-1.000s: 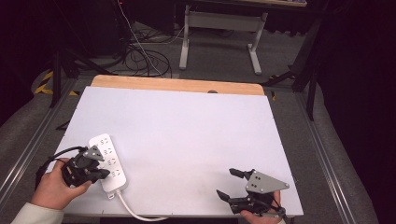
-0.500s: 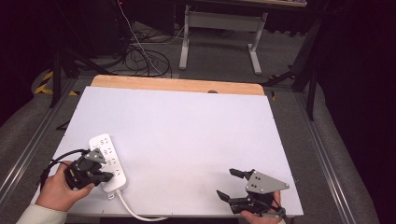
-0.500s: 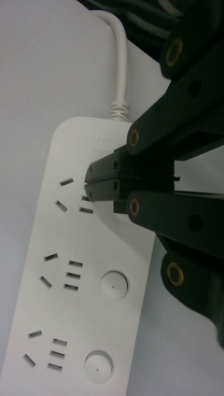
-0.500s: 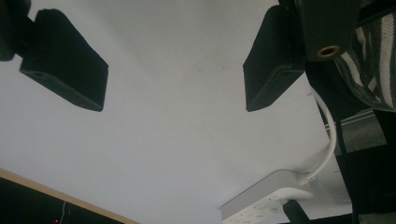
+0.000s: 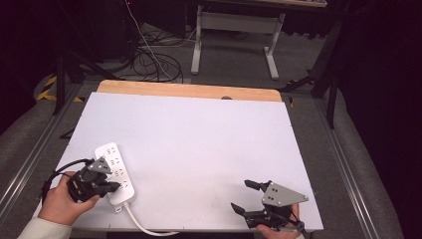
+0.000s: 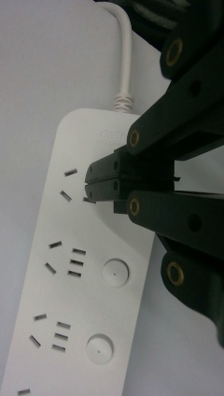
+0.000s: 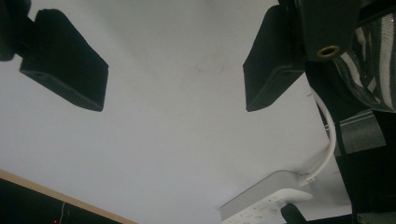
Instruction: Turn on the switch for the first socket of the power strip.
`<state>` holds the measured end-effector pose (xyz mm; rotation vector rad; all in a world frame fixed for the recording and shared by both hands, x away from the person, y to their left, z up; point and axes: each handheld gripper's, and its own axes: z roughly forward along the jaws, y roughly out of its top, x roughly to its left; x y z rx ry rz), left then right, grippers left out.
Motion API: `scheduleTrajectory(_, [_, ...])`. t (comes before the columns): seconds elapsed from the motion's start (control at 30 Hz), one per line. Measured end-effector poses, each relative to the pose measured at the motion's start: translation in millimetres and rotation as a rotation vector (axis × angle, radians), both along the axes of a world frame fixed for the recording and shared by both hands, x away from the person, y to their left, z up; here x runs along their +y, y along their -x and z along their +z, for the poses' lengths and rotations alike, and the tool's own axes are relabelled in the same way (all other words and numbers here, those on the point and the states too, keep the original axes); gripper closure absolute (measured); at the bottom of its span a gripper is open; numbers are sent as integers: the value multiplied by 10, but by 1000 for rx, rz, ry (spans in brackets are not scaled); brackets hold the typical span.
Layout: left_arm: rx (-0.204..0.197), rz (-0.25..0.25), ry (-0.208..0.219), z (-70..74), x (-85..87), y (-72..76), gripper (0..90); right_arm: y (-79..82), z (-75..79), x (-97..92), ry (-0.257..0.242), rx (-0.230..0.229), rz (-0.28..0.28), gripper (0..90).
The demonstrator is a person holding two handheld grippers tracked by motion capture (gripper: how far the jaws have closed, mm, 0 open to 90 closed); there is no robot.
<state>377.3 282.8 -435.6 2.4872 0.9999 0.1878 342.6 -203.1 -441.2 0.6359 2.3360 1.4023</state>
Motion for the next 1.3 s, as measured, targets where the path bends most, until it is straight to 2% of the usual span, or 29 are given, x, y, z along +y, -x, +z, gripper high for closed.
scheduleTrajectory(0.2, [-12, 10, -28, 0, -8, 1, 900, 9, 1, 4, -4, 3, 4, 226])
scheduleTrajectory(0.37, [-7, 17, -19, -14, -1, -1, 900, 7, -3, 10, 1, 2, 9, 226])
scheduleTrajectory(0.67, [-16, 23, -34, -28, -26, 17, 900, 13, -2, 15, 0, 1, 11, 224])
scheduleTrajectory(0.9, [-11, 50, -39, -43, -47, 24, 900, 12, -8, 25, 2, 3, 16, 223])
scheduleTrajectory(1.1, [-30, 49, -33, -49, -56, 35, 900, 13, -11, 35, 5, 4, 18, 221])
scheduleTrajectory(1.17, [-31, 60, -23, -30, -58, 11, 900, 12, -11, 34, 5, 4, 16, 221])
scheduleTrajectory(1.2, [-45, 53, -36, -4, -84, 10, 900, 8, -13, 33, 3, 3, 17, 221])
scheduleTrajectory(1.3, [-76, 32, -4, 120, -159, 48, 900, 0, -13, 40, 9, 2, 14, 221])
